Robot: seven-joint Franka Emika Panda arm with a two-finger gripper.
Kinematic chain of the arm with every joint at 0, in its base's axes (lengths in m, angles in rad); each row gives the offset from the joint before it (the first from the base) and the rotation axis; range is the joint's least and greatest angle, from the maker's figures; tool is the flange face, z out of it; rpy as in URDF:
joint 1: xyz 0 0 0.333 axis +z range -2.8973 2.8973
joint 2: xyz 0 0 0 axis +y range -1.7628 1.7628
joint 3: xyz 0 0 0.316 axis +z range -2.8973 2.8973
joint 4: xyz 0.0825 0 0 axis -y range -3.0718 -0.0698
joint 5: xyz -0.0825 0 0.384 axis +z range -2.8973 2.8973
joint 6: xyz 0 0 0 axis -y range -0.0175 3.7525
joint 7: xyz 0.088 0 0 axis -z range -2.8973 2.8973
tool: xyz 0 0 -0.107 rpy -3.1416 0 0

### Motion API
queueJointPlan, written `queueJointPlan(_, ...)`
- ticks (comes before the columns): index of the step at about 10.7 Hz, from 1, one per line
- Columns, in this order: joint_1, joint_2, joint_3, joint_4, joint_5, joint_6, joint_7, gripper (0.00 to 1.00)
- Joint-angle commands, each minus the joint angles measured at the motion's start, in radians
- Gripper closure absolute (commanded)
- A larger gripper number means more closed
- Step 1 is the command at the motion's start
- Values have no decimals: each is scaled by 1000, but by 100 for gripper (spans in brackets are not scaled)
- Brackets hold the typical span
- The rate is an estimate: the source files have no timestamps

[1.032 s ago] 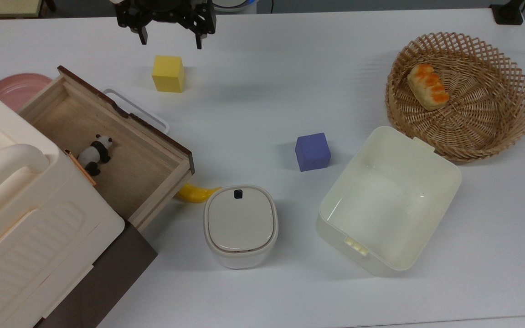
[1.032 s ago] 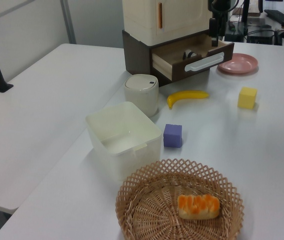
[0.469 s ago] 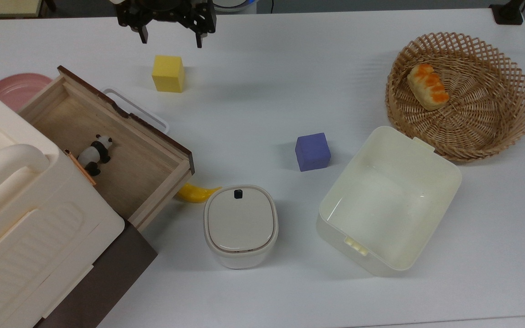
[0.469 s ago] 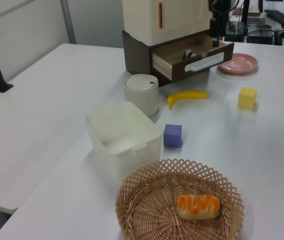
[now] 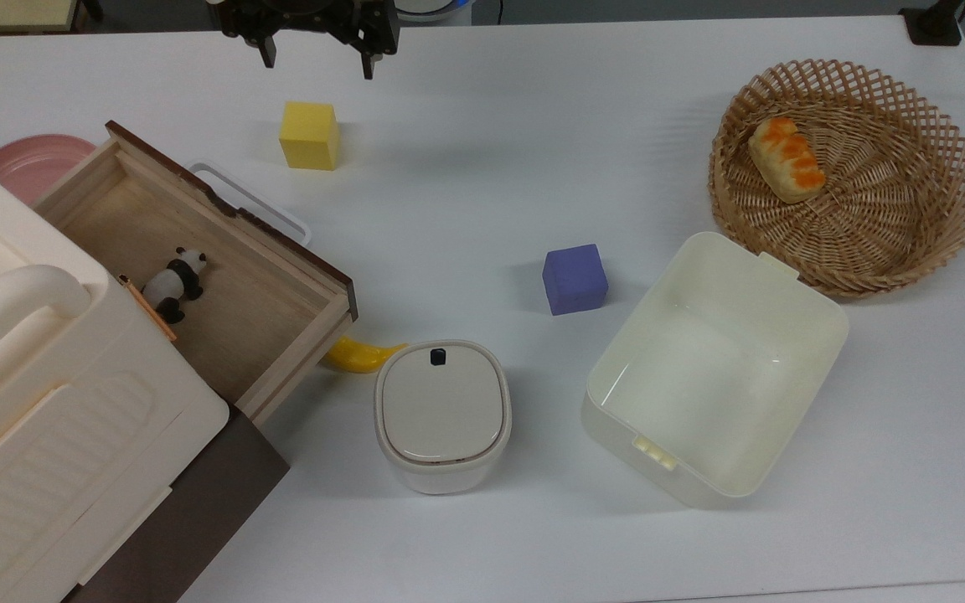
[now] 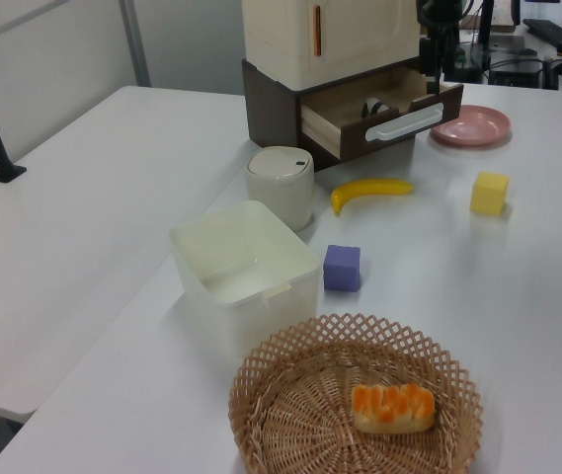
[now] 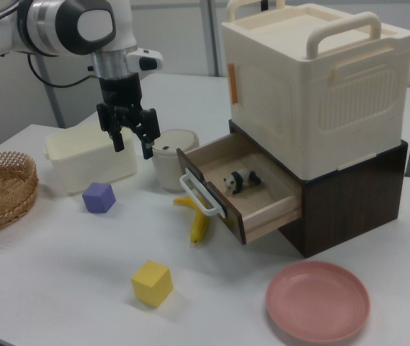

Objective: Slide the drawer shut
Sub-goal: 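Move the gripper down toward the open drawer's front panel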

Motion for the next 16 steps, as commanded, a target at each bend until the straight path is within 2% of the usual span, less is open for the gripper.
queueJointPlan(1,4,-27,-2,-20,0,-15,68,48)
queueJointPlan(2,6,-22,-2,-22,0,-15,153,59)
queueJointPlan(3,4,-16,-5,-25,3,-7,249,78)
queueJointPlan(6,3,4,-8,-52,22,11,287,92)
queueJointPlan(9,-30,10,-8,-144,33,150,355,95)
queueJointPlan(10,-30,44,-8,-169,27,218,356,95)
queueJointPlan(14,-56,166,-8,-175,10,373,356,98)
queueJointPlan(16,-86,191,-8,-165,7,482,356,98)
